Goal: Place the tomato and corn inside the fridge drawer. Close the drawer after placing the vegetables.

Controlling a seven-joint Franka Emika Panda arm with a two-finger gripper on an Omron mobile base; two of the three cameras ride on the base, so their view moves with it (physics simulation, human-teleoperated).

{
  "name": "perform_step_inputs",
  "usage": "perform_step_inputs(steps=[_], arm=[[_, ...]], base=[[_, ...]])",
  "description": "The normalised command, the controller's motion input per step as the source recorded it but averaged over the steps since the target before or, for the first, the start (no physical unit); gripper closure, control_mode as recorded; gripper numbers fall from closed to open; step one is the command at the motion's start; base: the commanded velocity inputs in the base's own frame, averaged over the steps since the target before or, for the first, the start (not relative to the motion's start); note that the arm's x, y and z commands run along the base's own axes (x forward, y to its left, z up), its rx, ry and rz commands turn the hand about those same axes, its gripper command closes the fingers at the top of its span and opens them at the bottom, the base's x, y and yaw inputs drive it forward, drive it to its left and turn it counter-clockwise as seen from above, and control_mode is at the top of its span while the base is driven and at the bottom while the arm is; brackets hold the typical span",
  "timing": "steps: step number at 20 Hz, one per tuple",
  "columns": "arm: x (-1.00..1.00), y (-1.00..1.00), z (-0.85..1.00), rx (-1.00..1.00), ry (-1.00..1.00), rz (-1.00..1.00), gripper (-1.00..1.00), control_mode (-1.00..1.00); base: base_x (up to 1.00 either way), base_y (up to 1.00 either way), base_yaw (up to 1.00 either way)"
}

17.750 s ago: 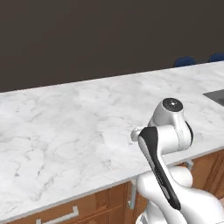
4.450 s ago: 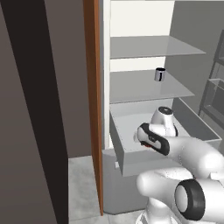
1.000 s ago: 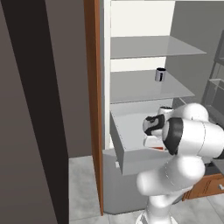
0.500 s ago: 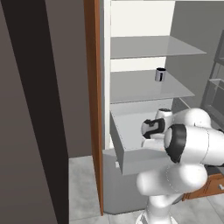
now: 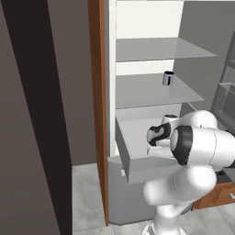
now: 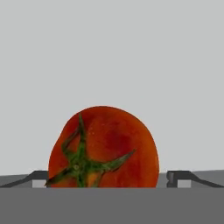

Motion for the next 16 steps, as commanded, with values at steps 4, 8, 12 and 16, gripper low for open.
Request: perform_step_inputs(steps=[4, 8, 12, 16], arm=[[0.0, 0.19, 0.45, 0.01, -0.01, 0.0, -1.0, -1.0], [0.24, 0.25, 0.54, 0.01, -0.06, 0.0, -1.0, -1.0], [-0.11, 0.0, 0.17, 0.0, 0.0, 0.0, -1.0, -1.0], [-0.38, 0.0, 0.19, 0.0, 0.0, 0.0, -1.0, -1.0]], base=[[0.0, 0.0, 0.0], [0.0, 0.0, 0.0], [0.0, 0.0, 0.0], [0.0, 0.0, 0.0]])
